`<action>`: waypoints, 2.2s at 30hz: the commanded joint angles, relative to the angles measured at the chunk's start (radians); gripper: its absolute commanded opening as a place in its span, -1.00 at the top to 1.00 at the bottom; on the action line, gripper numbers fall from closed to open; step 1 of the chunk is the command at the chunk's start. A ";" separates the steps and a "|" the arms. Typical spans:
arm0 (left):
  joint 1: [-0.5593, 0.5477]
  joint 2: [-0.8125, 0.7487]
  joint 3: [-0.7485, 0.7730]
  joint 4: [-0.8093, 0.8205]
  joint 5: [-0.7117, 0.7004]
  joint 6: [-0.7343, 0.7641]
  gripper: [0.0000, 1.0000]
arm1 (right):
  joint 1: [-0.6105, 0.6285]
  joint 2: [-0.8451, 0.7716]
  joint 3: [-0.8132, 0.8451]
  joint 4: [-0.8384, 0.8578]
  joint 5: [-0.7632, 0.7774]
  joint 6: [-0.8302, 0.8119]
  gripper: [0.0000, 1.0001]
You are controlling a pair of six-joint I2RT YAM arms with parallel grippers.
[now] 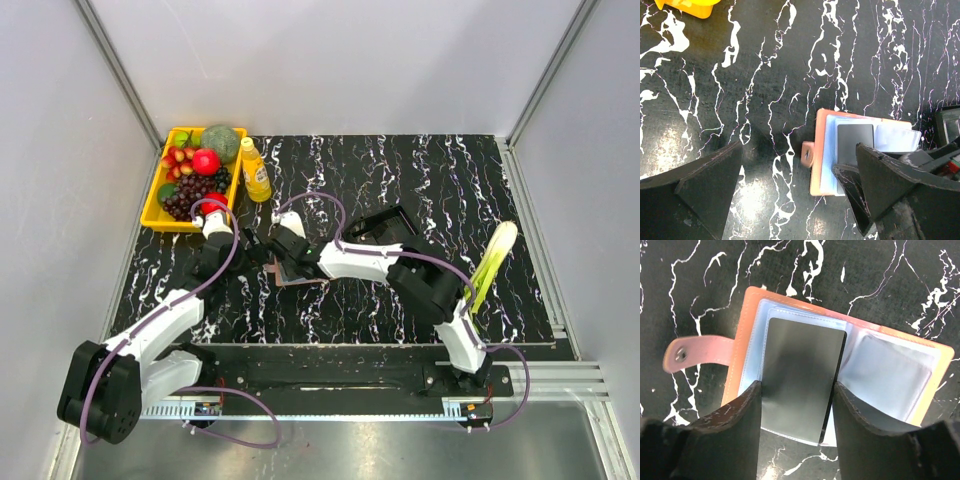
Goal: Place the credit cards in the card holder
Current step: Turn over the card slot in the card holder.
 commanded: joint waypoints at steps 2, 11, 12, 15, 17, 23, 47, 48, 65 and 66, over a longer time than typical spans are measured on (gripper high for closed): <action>-0.003 -0.010 0.013 0.029 0.020 0.016 -0.98 | 0.008 -0.097 -0.073 0.067 -0.037 -0.121 -0.19; -0.003 0.003 0.011 0.032 0.037 0.023 -0.98 | -0.042 -0.219 -0.222 0.177 -0.194 -0.279 -0.38; -0.003 0.004 0.013 0.033 0.041 0.026 -0.98 | -0.045 -0.228 -0.224 0.179 -0.198 -0.273 -0.43; -0.001 0.007 0.019 0.036 0.047 0.029 -0.98 | -0.048 -0.242 -0.219 0.179 -0.183 -0.275 -0.53; -0.003 0.010 0.021 0.044 0.057 0.039 -0.98 | -0.048 -0.247 -0.215 0.177 -0.159 -0.288 -0.53; -0.003 0.033 0.011 0.076 0.074 0.069 -0.98 | -0.048 -0.241 -0.196 0.139 -0.155 -0.316 -0.58; -0.086 0.191 -0.019 0.101 0.145 0.003 -0.32 | -0.022 -0.229 -0.216 0.122 0.006 -0.152 -0.71; -0.086 0.185 -0.021 0.101 0.159 -0.007 -0.31 | -0.022 -0.232 -0.219 0.124 0.012 -0.144 -0.71; -0.090 0.174 -0.050 0.144 0.228 -0.076 0.44 | -0.022 -0.213 -0.210 0.121 -0.074 -0.120 -0.68; -0.089 0.174 -0.050 0.145 0.230 -0.076 0.60 | -0.021 -0.215 -0.211 0.121 -0.073 -0.117 -0.67</action>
